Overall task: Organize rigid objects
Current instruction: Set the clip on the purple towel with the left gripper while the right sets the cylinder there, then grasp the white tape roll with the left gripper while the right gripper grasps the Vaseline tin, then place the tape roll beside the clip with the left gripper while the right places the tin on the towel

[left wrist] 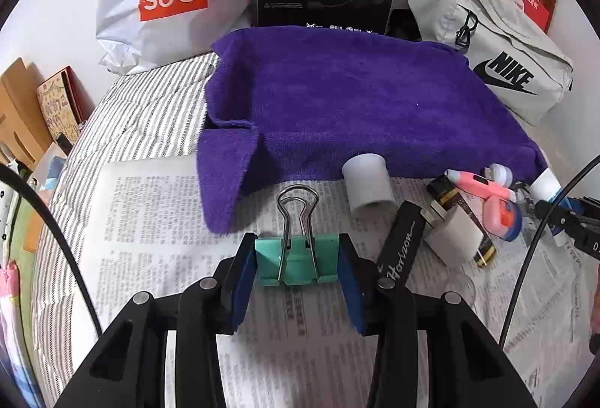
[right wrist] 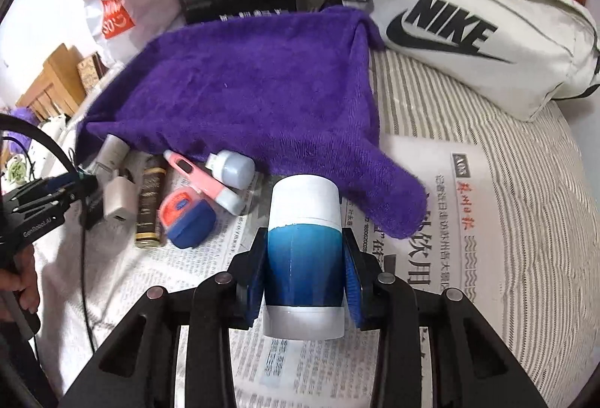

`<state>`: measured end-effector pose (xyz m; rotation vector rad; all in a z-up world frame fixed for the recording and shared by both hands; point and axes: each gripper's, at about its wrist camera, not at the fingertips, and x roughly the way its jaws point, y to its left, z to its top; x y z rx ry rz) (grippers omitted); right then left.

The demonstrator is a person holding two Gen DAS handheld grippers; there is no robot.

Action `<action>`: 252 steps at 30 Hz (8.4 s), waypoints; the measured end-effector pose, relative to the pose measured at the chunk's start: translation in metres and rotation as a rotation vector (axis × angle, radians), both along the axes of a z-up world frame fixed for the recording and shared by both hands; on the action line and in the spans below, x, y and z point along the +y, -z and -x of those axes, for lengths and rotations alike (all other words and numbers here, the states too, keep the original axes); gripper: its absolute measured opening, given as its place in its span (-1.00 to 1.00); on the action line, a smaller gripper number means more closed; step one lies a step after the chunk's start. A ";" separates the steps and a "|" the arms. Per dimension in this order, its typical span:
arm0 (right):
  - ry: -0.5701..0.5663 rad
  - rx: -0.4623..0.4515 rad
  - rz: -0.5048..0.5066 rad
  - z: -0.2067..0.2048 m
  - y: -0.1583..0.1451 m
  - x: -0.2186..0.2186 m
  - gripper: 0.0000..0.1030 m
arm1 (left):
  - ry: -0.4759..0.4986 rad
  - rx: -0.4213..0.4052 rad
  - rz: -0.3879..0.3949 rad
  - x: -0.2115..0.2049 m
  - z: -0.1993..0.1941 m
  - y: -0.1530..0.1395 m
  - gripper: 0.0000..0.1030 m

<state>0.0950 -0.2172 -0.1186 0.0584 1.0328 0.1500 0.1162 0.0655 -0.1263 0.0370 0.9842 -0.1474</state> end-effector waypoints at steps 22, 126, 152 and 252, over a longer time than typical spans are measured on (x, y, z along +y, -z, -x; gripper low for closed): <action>-0.048 -0.066 -0.061 -0.034 -0.059 -0.002 -0.30 | -0.033 -0.025 0.075 0.017 -0.012 -0.066 -0.23; -0.041 -0.075 -0.083 0.015 -0.073 -0.016 0.31 | 0.109 0.110 0.041 -0.042 -0.052 -0.029 0.11; -0.109 0.030 -0.085 -0.001 -0.019 0.020 0.36 | 0.055 0.152 -0.089 0.002 -0.042 -0.003 -0.48; -0.117 -0.098 -0.040 -0.054 -0.040 0.009 -0.15 | 0.074 0.045 0.126 0.025 -0.038 -0.069 -0.48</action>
